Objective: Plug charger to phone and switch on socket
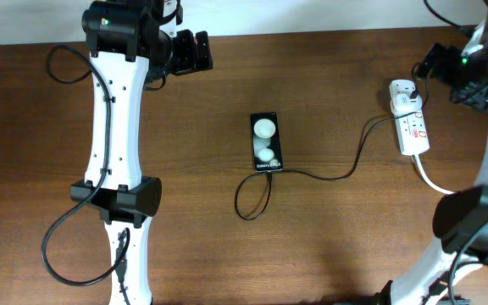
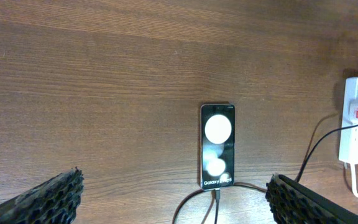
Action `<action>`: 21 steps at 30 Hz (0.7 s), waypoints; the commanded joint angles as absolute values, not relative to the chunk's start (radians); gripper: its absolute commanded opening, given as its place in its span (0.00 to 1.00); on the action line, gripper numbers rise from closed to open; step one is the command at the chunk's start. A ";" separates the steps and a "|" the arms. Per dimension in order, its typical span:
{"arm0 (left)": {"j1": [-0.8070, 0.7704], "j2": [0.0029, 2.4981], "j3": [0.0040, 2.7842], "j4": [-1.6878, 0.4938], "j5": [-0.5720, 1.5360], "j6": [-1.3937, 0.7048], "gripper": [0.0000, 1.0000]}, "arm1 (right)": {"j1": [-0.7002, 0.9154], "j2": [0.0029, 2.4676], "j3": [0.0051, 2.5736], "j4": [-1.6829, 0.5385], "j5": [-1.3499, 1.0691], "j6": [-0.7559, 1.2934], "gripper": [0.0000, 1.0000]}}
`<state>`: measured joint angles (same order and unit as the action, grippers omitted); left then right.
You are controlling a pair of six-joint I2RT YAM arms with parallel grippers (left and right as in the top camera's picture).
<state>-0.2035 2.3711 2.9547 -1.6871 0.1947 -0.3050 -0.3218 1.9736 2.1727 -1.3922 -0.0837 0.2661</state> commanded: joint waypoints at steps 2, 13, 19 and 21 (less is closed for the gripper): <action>-0.205 2.351 2.964 -1.688 0.201 -0.286 0.99 | -0.314 1.853 2.167 -1.429 0.020 0.279 1.00; -0.205 2.351 2.964 -1.688 0.201 -0.286 0.99 | -0.314 1.847 2.167 -1.433 0.020 0.278 0.99; -0.205 2.351 2.964 -1.688 0.201 -0.286 0.99 | -0.314 1.847 2.167 -1.433 0.020 0.278 0.99; -0.205 2.351 2.964 -1.688 0.201 -0.286 0.99 | -0.314 1.847 2.167 -1.433 0.020 0.279 0.99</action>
